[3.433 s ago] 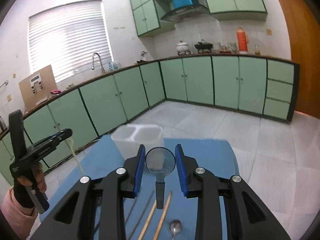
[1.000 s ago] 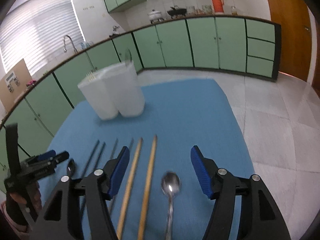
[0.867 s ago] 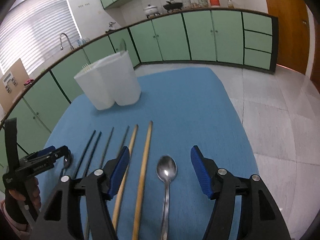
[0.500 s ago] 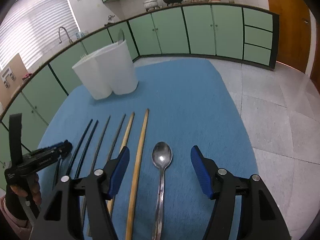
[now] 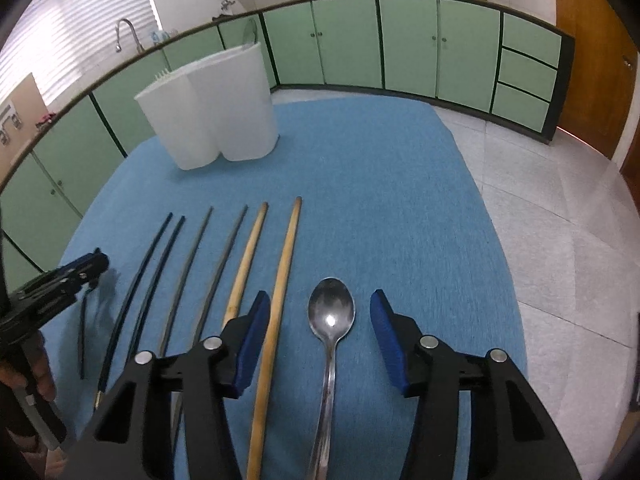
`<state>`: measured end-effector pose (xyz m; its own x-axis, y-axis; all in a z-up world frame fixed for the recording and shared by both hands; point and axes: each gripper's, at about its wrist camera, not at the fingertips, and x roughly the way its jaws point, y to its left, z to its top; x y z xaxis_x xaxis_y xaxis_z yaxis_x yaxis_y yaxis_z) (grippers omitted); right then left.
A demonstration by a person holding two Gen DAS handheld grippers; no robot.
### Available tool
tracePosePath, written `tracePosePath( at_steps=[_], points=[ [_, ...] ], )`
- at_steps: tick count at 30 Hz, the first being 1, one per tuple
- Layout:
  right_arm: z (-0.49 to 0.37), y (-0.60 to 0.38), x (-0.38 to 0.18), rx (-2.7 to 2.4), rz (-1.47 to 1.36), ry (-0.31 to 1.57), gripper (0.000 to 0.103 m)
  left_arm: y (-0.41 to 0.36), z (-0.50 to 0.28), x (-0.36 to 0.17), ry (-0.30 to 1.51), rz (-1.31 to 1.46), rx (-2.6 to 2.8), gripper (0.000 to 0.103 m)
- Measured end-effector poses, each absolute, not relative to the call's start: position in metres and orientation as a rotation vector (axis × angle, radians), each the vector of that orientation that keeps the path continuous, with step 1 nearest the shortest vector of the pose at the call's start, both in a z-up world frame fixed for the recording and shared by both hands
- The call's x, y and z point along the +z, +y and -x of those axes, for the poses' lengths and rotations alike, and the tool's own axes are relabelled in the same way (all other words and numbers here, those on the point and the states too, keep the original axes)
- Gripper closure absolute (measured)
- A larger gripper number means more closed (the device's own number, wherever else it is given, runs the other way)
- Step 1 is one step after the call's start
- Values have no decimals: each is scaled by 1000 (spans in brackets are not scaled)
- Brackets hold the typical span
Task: Organize utensils
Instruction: 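Lift the black spoon with the left tool while the right tool lifts the metal spoon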
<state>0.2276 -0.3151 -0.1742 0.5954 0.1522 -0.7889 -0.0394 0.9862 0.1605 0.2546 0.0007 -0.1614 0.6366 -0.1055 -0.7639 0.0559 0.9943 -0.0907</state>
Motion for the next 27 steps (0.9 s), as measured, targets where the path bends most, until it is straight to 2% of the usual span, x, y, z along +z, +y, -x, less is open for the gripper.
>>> tracePosePath(
  at_steps=[10, 12, 14, 17, 21, 22, 23, 24, 27],
  points=[
    [-239, -316, -183, 110, -124, 982, 68, 0, -250, -156, 845, 42, -94, 70],
    [-238, -318, -183, 112, -126, 982, 74, 0, -249, -155, 843, 40, -95, 70],
    [-236, -320, -180, 116, -138, 974, 83, -1, -249, -154, 838, 39, -95, 70],
    [-233, -322, -174, 132, -143, 957, 88, -1, -247, -150, 826, 37, -97, 70],
    [-234, -321, -173, 118, -134, 964, 87, -2, -245, -146, 813, 33, -98, 70],
    [-235, -321, -174, 116, -140, 964, 81, -2, -244, -146, 811, 32, -97, 70],
    [-235, -320, -174, 106, -139, 967, 63, -2, -243, -145, 810, 31, -97, 70],
    [-235, -318, -173, 95, -130, 961, 59, -2, -242, -145, 810, 29, -97, 70],
    [-237, -314, -178, 75, -102, 978, 58, -2, -242, -145, 810, 26, -99, 70]
  ],
)
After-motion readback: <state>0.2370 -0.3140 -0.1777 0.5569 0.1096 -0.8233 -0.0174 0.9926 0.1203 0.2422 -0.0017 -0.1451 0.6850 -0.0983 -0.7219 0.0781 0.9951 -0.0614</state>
